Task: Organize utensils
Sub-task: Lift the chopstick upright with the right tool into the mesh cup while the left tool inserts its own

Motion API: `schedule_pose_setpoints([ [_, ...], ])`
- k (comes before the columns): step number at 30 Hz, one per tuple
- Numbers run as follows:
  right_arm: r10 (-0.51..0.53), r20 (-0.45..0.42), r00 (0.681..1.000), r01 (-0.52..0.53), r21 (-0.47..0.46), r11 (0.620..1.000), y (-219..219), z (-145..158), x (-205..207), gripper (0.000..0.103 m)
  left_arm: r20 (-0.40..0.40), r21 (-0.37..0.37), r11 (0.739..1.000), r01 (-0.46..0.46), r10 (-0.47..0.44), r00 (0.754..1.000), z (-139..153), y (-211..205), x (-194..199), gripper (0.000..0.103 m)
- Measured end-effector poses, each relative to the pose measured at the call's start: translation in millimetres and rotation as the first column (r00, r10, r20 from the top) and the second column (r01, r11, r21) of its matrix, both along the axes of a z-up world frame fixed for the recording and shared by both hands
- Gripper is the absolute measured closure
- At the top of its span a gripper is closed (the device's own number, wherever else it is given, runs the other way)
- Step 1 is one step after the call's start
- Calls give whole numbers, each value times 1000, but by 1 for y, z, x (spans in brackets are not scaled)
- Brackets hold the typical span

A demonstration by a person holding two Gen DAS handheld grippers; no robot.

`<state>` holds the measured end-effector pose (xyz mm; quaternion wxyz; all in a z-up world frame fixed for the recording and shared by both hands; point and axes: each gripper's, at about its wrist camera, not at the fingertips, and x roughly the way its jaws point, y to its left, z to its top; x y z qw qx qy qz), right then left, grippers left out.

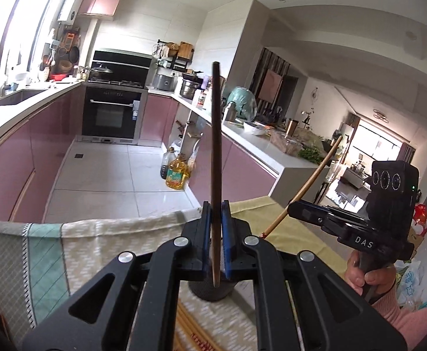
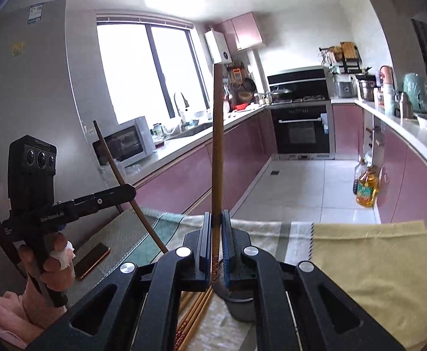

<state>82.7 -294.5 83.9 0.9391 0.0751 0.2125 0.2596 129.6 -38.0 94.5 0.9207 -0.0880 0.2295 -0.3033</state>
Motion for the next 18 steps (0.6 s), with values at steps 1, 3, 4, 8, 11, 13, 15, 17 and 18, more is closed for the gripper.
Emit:
schedule_pose_setpoints([
  [1,-6,2,1000,6,-5,1000,-2,1,2,97,-4,-7,1000,10,-10,1000,2,-5,4,95],
  [3,-23,-6,1000,23,-26,999,-5,0,11,97,1,4,1000,5,-5,1000,3,-16,14,95],
  [4,-23,-18,1000,22,-31,999,-7,-2,15,97,-5,15,1000,6,-5,1000,0,-22,19,95],
  [8,-27,-87,996,22,-57,998,-9,-19,32,98,-78,72,997,38,-33,996,-20,-46,37,95],
  [11,-17,-145,989,6,-73,997,-5,-32,41,97,-132,129,990,58,-40,990,-40,-58,43,95],
  [13,-4,-187,982,-13,-92,996,-1,-40,46,97,-171,156,985,72,-45,984,-53,-64,49,95],
  [15,12,-221,975,-37,-109,993,6,-45,51,97,-197,181,980,80,-43,979,-64,-67,54,95],
  [17,25,-262,965,-62,-132,989,11,-54,58,97,-208,195,977,84,-43,977,-73,-71,57,95],
  [18,35,-282,959,-75,-134,988,14,-57,62,97,-211,197,977,83,-40,977,-76,-71,59,95],
])
